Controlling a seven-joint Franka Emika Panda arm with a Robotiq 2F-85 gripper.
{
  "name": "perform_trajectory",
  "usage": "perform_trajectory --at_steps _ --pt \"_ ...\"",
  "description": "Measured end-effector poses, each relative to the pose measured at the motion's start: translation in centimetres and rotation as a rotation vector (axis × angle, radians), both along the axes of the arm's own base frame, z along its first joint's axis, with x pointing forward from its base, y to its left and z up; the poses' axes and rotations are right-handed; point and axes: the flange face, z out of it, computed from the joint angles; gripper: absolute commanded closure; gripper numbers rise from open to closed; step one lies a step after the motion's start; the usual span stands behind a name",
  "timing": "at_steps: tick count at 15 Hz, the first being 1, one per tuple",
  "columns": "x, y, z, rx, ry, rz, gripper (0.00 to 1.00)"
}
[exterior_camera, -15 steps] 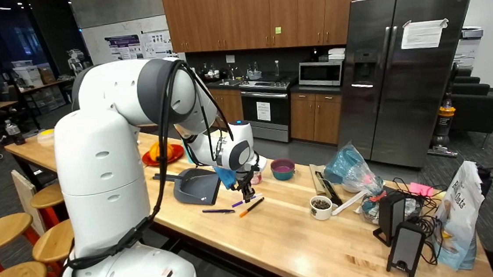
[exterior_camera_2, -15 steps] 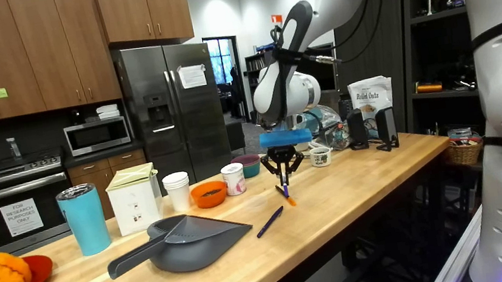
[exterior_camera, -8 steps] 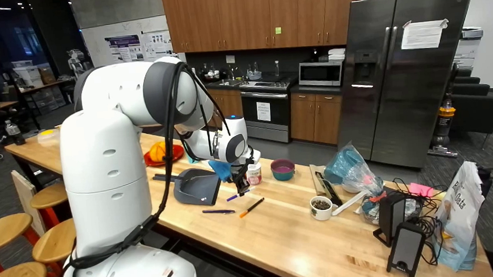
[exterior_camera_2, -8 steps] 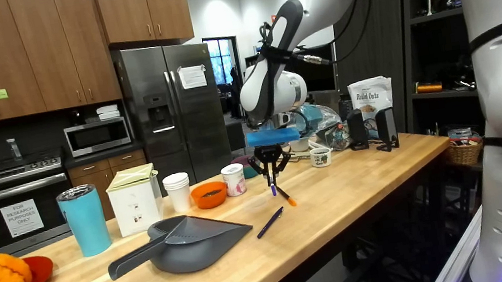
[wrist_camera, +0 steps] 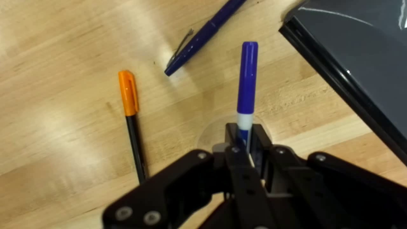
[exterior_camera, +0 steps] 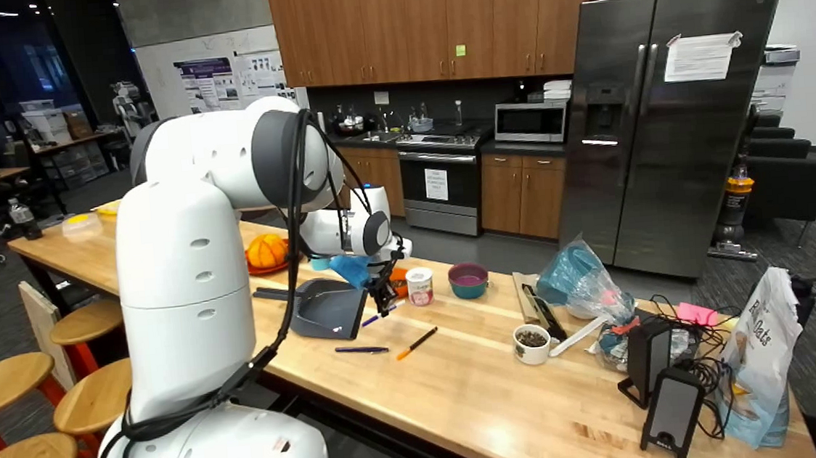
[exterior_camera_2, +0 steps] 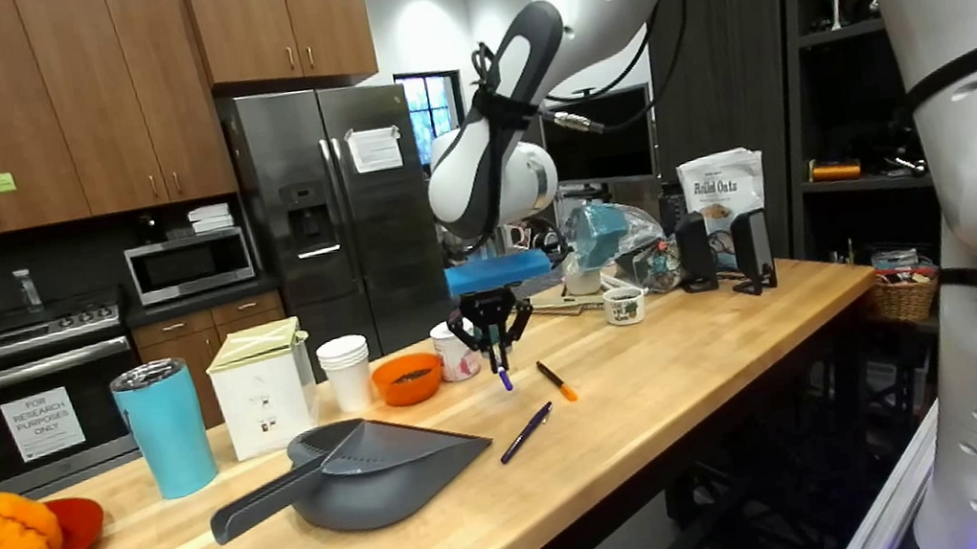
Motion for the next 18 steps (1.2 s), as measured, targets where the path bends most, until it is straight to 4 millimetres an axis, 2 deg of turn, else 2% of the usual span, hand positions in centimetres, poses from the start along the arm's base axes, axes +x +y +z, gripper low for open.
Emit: perform_trajectory --at_steps 8,18 --pt "-0.8 5.0 -0.9 -0.040 0.039 0.204 0.97" --pt "-1.2 10.5 -0.8 -0.026 0.039 0.489 0.97"
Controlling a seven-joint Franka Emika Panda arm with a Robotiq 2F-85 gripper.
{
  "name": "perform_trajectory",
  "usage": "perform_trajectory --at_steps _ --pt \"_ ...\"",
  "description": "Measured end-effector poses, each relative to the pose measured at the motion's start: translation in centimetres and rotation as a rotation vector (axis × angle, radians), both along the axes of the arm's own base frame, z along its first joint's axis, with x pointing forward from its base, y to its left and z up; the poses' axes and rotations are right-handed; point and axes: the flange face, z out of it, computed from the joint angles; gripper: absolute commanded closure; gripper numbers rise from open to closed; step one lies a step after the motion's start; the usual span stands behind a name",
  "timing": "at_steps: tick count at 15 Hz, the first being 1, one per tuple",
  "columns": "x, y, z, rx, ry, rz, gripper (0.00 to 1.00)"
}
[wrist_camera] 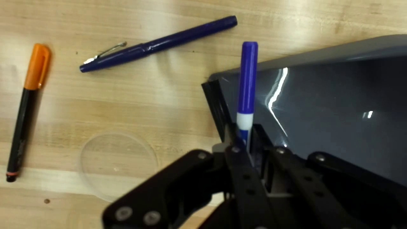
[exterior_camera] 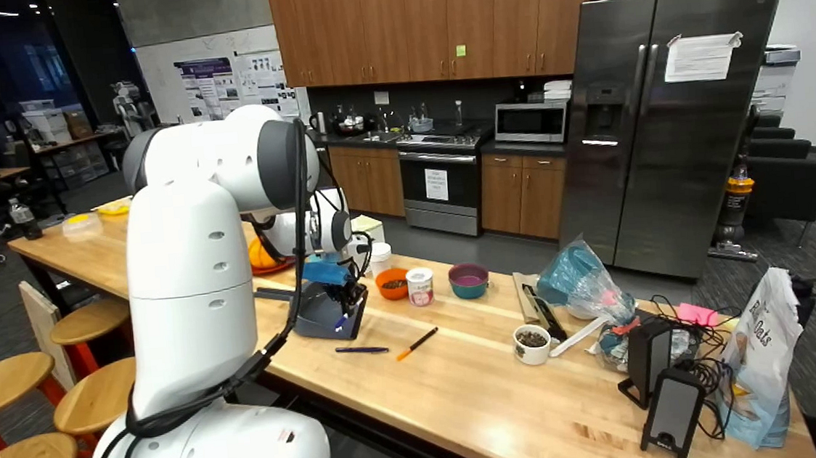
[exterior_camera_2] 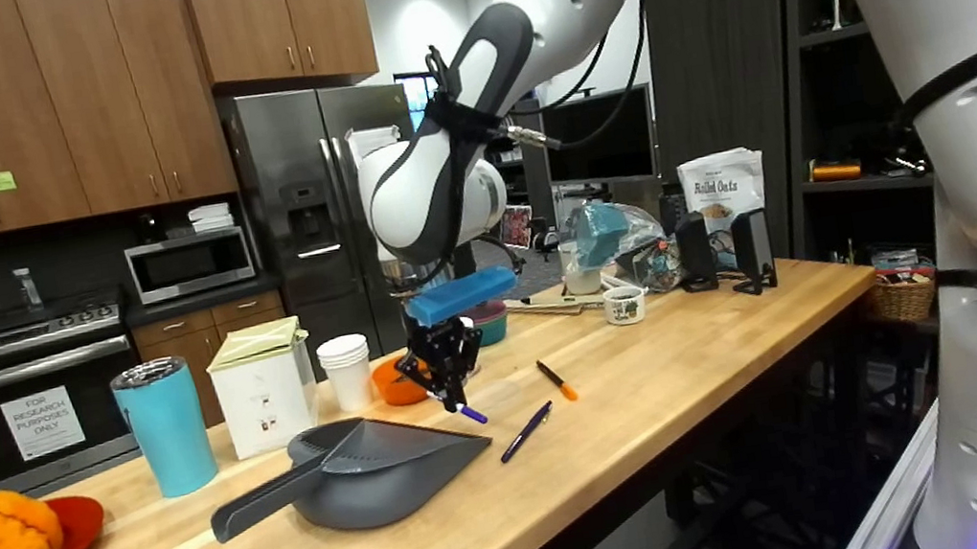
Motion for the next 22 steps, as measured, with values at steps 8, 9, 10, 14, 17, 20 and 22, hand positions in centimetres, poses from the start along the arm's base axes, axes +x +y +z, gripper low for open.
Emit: perform_trajectory --at_steps 8,9,10,14,17,20,22 --pt "3.3 0.3 0.3 0.027 -0.037 0.132 0.97" --pt "3.6 0.6 0.3 0.032 -0.041 0.147 0.97" --pt "3.8 1.0 0.2 0.039 -0.045 0.161 0.97" --pt "3.9 3.1 -0.8 0.055 -0.036 0.204 0.97" --pt "3.6 4.7 -1.8 0.061 -0.023 0.233 0.97" --pt "3.1 6.3 -2.7 0.064 -0.013 0.259 0.97" --pt "2.9 7.2 -3.0 0.065 -0.009 0.275 0.97"
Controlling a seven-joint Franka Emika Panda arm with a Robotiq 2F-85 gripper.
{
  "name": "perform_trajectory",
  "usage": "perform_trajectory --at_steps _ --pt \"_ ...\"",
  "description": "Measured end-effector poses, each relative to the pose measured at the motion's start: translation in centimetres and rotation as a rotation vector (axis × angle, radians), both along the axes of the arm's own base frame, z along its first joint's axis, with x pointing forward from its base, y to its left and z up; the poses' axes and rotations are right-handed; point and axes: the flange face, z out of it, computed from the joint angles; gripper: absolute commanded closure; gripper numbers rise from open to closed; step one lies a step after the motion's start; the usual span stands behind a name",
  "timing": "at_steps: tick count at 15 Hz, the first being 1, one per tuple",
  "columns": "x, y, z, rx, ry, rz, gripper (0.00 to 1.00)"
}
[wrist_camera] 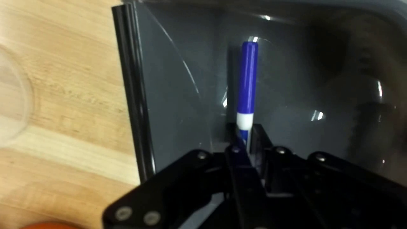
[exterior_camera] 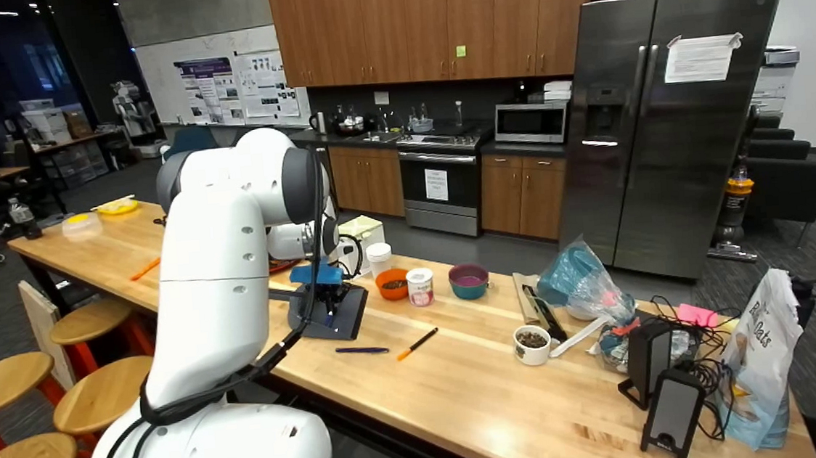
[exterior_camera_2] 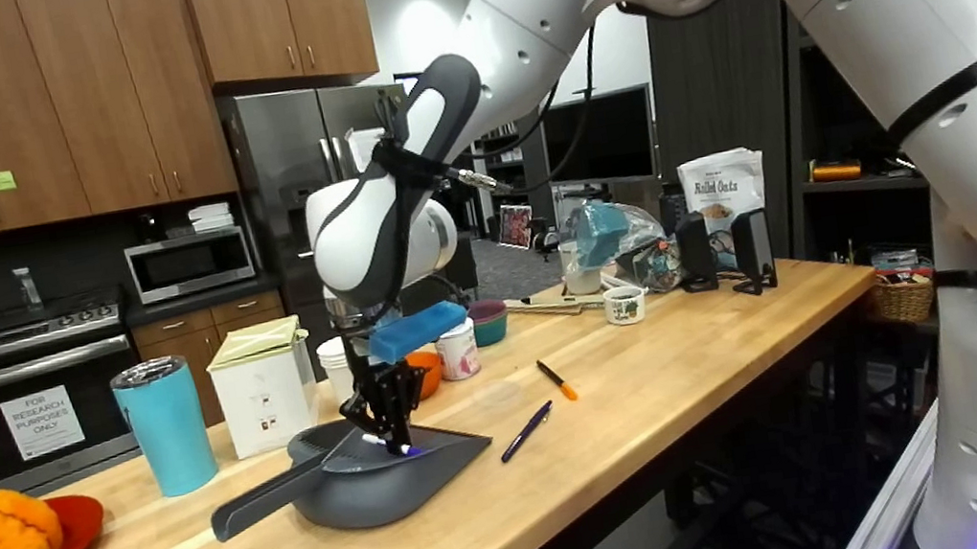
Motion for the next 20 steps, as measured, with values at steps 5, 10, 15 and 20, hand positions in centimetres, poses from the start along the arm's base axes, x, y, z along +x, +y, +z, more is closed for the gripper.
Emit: perform_trajectory --at_steps 5,10,15,20 --pt "-0.8 1.6 -0.7 -0.006 0.008 0.032 0.54" --pt "-0.6 1.3 -1.0 -0.021 0.017 0.032 0.21" --pt "0.1 -0.2 -1.2 -0.039 0.029 0.008 0.00" --pt "0.7 -1.3 -1.1 -0.051 0.029 -0.009 0.00"
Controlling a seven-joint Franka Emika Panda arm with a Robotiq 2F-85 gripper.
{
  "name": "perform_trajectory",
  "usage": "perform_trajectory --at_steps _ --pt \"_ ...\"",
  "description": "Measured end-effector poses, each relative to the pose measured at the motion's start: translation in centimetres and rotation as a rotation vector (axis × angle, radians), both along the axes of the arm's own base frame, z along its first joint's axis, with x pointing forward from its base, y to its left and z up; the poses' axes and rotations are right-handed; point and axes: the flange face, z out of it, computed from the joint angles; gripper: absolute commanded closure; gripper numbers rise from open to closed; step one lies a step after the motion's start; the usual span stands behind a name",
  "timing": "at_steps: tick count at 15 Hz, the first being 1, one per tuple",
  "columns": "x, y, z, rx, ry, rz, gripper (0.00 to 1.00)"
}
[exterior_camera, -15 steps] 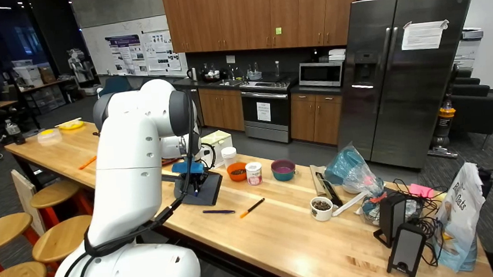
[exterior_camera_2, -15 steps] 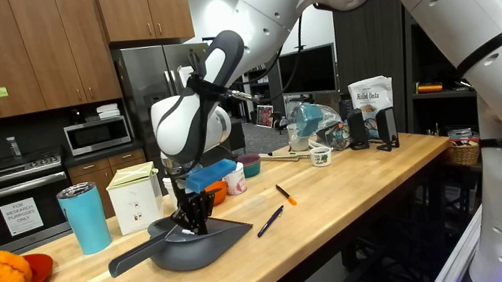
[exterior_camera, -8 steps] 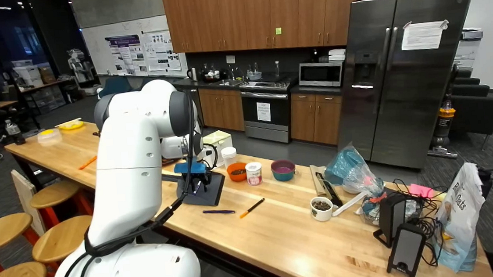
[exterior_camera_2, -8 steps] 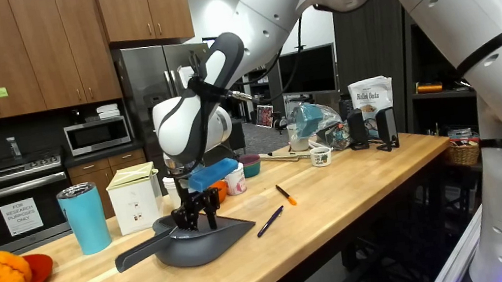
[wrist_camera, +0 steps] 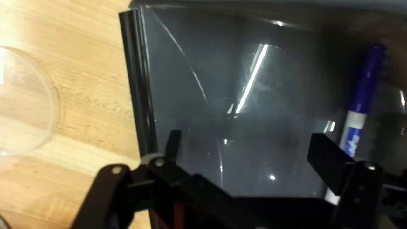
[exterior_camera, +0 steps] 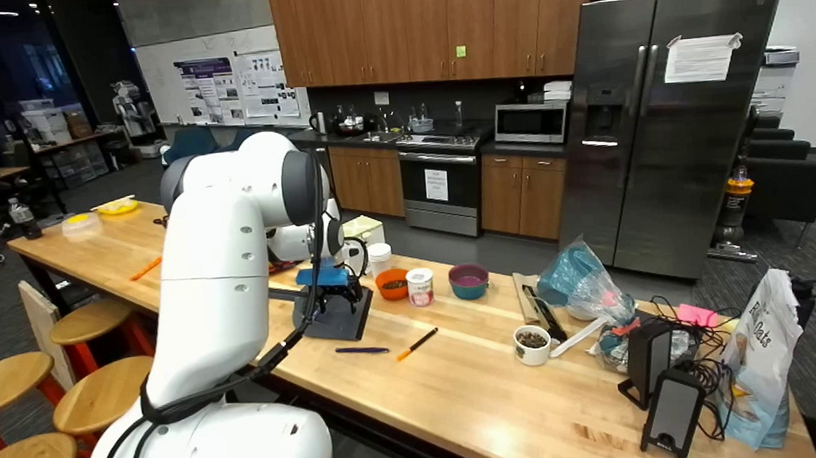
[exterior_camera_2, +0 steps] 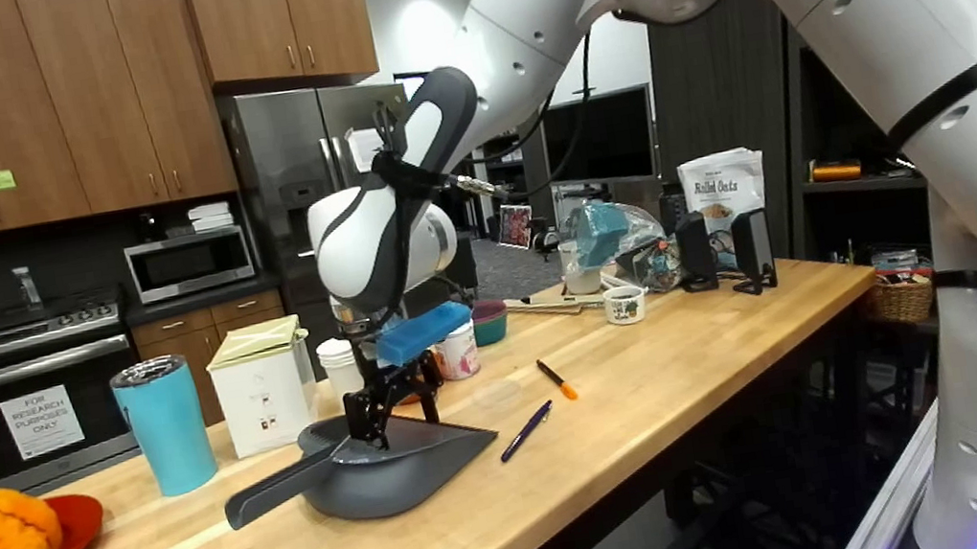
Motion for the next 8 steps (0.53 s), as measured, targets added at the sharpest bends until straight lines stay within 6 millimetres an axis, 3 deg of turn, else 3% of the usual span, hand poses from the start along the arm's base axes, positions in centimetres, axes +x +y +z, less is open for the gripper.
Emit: perform_trajectory --at_steps 5,8 --pt "0.8 -1.2 1.8 -0.010 -0.006 -0.031 0.00" --pt "1.7 -3.7 3.6 -0.022 -0.011 -0.080 0.00"
